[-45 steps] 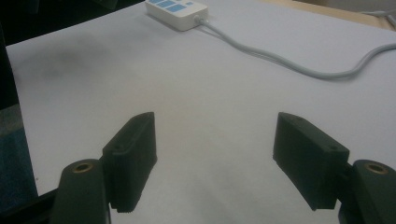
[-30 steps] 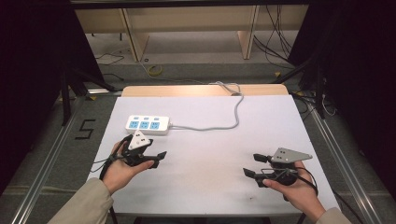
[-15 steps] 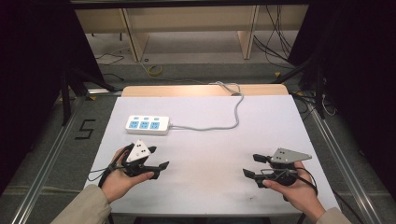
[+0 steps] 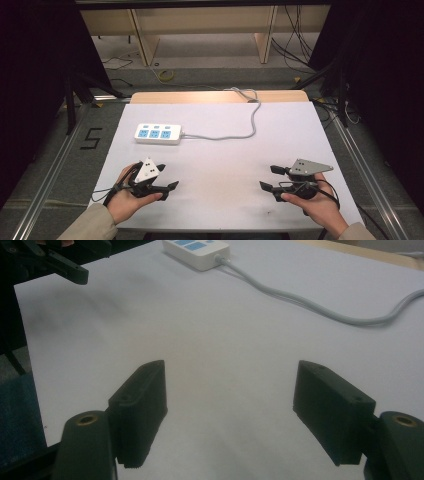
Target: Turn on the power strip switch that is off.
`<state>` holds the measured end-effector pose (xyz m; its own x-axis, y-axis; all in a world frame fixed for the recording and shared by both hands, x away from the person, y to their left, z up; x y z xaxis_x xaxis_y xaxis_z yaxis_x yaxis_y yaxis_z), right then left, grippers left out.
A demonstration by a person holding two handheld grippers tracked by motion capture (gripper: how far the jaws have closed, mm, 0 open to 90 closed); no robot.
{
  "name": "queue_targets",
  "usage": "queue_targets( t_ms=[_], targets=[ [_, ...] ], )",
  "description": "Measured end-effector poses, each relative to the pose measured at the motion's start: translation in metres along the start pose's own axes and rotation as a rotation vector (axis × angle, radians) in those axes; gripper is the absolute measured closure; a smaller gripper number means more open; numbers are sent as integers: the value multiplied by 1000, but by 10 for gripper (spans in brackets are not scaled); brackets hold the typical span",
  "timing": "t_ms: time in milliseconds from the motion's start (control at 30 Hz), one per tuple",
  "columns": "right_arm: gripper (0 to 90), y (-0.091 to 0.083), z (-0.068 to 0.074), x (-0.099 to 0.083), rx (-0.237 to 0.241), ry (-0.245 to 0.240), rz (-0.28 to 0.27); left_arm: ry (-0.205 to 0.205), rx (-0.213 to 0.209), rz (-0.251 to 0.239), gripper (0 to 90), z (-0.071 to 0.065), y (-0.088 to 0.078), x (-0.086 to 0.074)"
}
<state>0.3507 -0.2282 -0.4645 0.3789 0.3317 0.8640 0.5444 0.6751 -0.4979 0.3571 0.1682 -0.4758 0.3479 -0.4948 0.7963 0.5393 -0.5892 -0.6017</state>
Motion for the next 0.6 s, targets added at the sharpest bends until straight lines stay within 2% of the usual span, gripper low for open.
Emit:
queue_targets(
  t_ms=[233, 600],
  targets=[
    [299, 1, 0, 0, 3, -7, 2, 16, 5, 5, 277, 1, 1, 0],
    [299, 1, 0, 0, 1, -9, 4, 10, 5, 8, 276, 4, 1, -1]
  ],
)
Point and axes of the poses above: each handheld gripper's, and its own axes: y roughly forward along the jaws, x roughly out of its top, z roughly to its left, the point moved 4 cm from there along y, roughly forward along the jaws, and after that the axes turned 3 degrees about -x, right-handed, at the moved point
